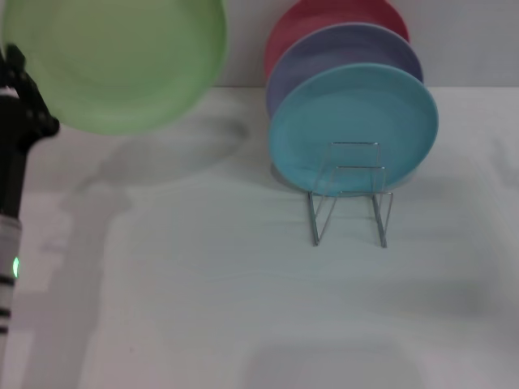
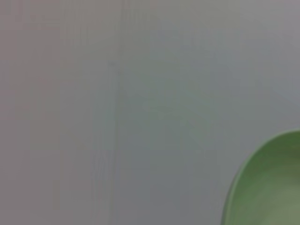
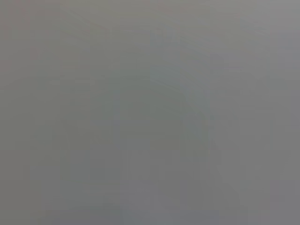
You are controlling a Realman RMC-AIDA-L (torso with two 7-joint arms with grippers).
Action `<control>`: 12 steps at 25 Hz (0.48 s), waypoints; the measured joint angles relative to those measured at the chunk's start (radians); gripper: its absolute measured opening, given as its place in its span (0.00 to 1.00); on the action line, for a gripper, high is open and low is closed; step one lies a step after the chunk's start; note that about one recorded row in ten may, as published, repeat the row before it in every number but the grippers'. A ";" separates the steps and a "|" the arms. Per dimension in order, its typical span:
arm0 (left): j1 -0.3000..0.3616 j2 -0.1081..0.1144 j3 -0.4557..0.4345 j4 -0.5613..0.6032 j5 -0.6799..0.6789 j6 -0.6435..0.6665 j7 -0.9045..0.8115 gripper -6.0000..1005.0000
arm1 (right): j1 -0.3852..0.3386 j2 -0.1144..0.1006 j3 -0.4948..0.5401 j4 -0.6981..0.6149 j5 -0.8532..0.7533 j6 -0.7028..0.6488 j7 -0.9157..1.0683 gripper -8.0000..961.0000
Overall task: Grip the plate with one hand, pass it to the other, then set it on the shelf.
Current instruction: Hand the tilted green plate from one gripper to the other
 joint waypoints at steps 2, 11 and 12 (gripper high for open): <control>-0.006 -0.004 0.081 0.069 -0.035 0.075 -0.031 0.04 | -0.016 0.006 -0.059 0.003 0.000 -0.020 0.000 0.74; -0.040 -0.007 0.353 0.132 -0.325 0.169 0.062 0.04 | -0.047 0.005 -0.331 0.054 0.000 -0.044 0.007 0.74; -0.043 -0.007 0.373 0.131 -0.345 0.175 0.073 0.04 | -0.046 0.006 -0.356 0.068 0.000 -0.044 0.008 0.74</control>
